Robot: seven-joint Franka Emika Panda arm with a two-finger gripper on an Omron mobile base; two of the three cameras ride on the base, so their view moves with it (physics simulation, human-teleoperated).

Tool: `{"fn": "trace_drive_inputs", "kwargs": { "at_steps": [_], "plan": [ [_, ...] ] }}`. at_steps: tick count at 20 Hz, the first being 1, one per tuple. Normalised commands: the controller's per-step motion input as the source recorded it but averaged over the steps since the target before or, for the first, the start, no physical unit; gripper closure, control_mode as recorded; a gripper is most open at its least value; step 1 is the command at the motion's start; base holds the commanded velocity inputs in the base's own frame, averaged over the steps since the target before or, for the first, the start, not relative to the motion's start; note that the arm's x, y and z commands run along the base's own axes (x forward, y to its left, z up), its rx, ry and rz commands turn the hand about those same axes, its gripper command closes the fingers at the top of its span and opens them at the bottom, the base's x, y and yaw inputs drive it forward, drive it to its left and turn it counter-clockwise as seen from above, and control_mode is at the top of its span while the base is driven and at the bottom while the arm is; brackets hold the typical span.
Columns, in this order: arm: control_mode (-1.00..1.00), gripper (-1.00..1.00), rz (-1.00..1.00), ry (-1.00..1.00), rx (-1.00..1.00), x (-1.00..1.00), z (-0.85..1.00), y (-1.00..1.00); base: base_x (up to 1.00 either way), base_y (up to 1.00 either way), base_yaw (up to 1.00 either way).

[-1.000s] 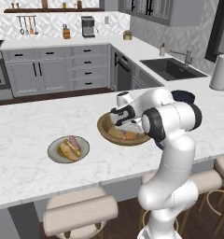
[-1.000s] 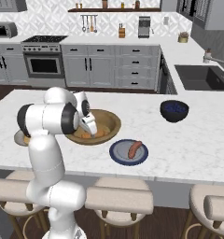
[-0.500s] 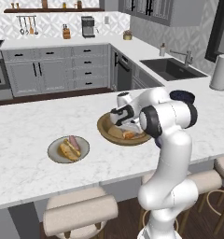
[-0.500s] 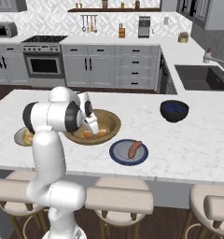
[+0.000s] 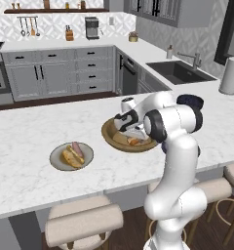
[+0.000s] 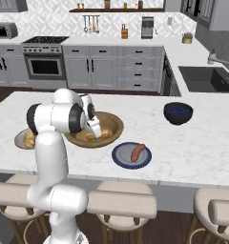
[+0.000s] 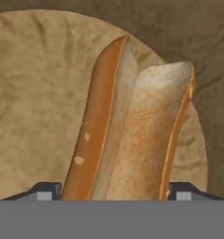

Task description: Place one bun and one sausage from the bowl on each plate.

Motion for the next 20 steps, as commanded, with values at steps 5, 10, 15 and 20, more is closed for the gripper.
{"fn": "trace_drive_inputs", "kwargs": {
  "at_steps": [5,10,15,20],
  "plan": [
    [-1.0,1.0,-0.06,-0.17,0.03,-0.74,0.64,-0.52,0.0,0.0,0.0],
    [-1.0,1.0,-0.01,-0.17,0.12,-1.0,0.97,-1.0,0.0,0.0,0.0],
    [-1.0,1.0,0.03,-0.12,0.01,-0.86,0.5,-1.0,0.0,0.0,0.0],
    [-1.0,1.0,0.24,0.05,-0.1,-0.27,-0.14,-0.78,0.0,0.0,0.0]
  ]
}}
